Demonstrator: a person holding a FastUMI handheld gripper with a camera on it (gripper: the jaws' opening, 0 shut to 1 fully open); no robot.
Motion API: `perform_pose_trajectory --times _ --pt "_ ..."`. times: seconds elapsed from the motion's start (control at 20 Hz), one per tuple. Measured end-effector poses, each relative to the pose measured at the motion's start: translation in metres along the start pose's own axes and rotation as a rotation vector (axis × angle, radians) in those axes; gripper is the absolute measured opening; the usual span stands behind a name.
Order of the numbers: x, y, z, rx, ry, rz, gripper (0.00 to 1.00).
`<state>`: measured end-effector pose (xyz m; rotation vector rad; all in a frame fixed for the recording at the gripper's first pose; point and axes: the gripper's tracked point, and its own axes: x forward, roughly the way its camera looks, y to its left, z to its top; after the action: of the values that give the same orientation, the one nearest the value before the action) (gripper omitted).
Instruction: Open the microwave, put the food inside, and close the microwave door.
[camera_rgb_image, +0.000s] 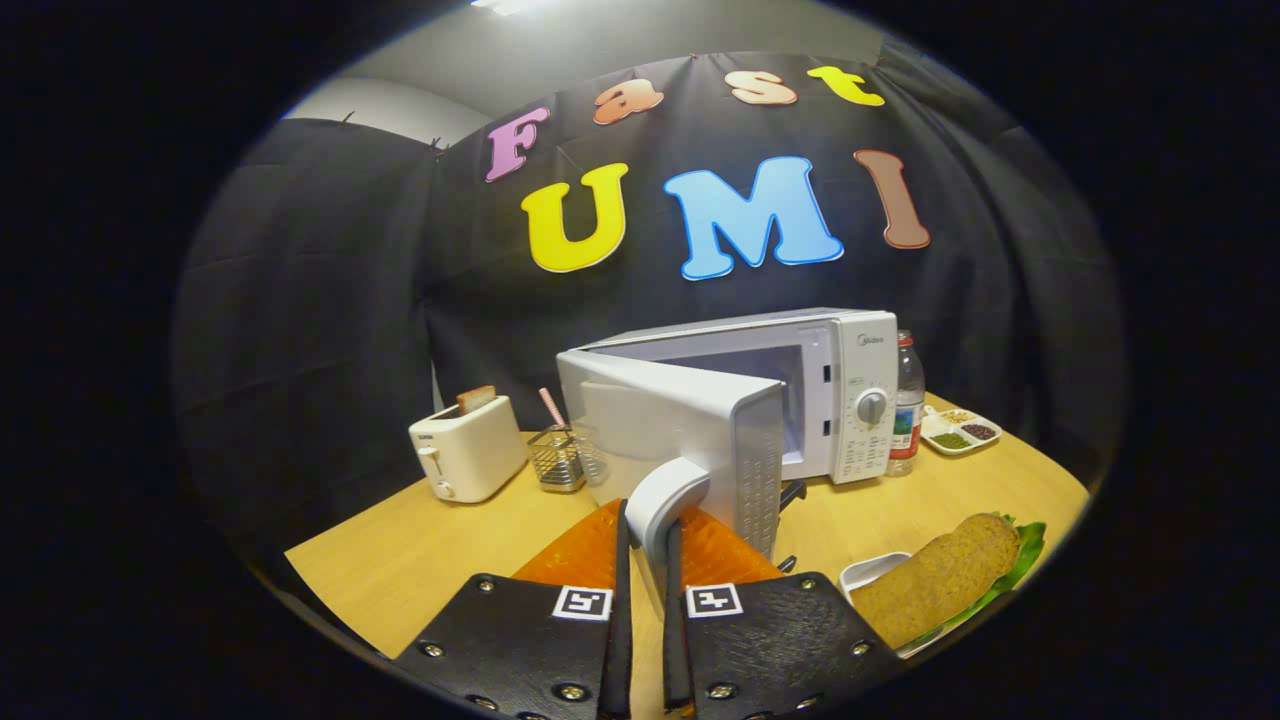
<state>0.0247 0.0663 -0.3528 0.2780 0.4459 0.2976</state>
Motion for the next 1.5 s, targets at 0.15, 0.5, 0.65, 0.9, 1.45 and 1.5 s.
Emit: perform_pose_trajectory --times 0.15,0.5,0.65,0.9,1.45,1.5 --pt "-0.008 0.030 -0.005 -0.046 -0.032 -0.013 0.12" --pt "-0.005 0.096 -0.022 -0.090 -0.074 -0.157 0.12" --pt "0.000 0.123 -0.027 -0.114 -0.106 -0.219 0.12" --pt "0.008 0.148 -0.032 -0.153 -0.138 -0.284 0.12" --pt "-0.021 0.143 -0.031 -0.089 -0.075 -0.119 0.53" --pt "-0.030 0.148 -0.029 -0.084 -0.078 -0.060 0.56"
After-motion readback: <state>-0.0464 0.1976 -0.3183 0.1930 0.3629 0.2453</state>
